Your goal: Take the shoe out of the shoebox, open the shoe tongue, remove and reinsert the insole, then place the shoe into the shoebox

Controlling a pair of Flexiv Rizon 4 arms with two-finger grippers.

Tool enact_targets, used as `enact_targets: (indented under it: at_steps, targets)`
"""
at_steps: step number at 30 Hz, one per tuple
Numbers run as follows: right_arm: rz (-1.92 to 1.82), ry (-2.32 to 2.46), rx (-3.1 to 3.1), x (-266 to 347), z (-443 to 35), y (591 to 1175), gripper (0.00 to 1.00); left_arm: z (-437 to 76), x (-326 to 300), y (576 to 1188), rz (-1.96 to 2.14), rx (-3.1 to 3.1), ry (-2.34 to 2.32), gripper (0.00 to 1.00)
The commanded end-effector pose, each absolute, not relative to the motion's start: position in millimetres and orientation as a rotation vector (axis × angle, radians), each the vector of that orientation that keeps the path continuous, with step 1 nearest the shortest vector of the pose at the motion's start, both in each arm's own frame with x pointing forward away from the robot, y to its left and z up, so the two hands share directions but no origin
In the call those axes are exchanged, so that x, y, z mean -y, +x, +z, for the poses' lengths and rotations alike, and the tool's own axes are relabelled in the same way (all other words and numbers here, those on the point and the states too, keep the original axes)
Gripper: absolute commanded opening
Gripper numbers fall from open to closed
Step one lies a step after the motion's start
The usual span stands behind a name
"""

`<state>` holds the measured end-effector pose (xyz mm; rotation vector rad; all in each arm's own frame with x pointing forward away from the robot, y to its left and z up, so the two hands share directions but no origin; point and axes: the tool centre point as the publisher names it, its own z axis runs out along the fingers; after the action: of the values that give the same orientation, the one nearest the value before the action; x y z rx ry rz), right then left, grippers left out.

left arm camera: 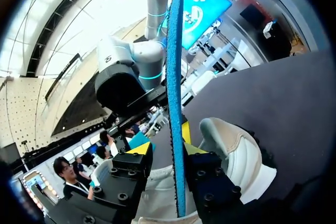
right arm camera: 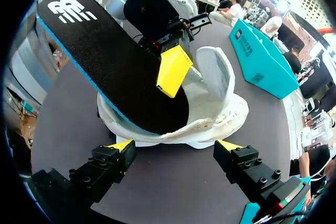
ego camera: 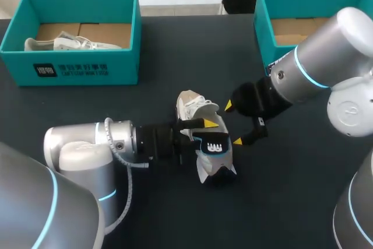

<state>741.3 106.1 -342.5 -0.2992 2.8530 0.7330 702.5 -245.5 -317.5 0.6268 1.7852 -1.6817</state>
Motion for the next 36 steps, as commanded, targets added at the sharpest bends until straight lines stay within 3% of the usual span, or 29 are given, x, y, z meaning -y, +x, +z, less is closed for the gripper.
enact_targets:
  at_steps: [1,9,13,14,15,36]
  targets:
    - [0.731,-0.298,-2.852,-107,-343,741,1.0,-310,239,691,-1.688,-1.774,0.62,0.36]
    - [0.731,-0.298,-2.852,-107,-343,741,1.0,-299,236,666,-1.715,-1.746,0.634,0.31]
    - [0.731,-0.298,-2.852,-107,-343,741,1.0,-300,236,662,-1.72,-1.744,0.637,0.17]
    - [0.731,-0.298,-2.852,-107,-343,741,1.0,-302,236,660,-1.721,-1.748,0.634,0.04]
    - [0.731,-0.298,-2.852,-107,-343,741,1.0,-304,236,661,-1.722,-1.753,0.628,0.0]
    - [0.731,-0.298,-2.852,-107,-343,741,1.0,-347,236,710,-1.638,-1.718,0.627,0.0]
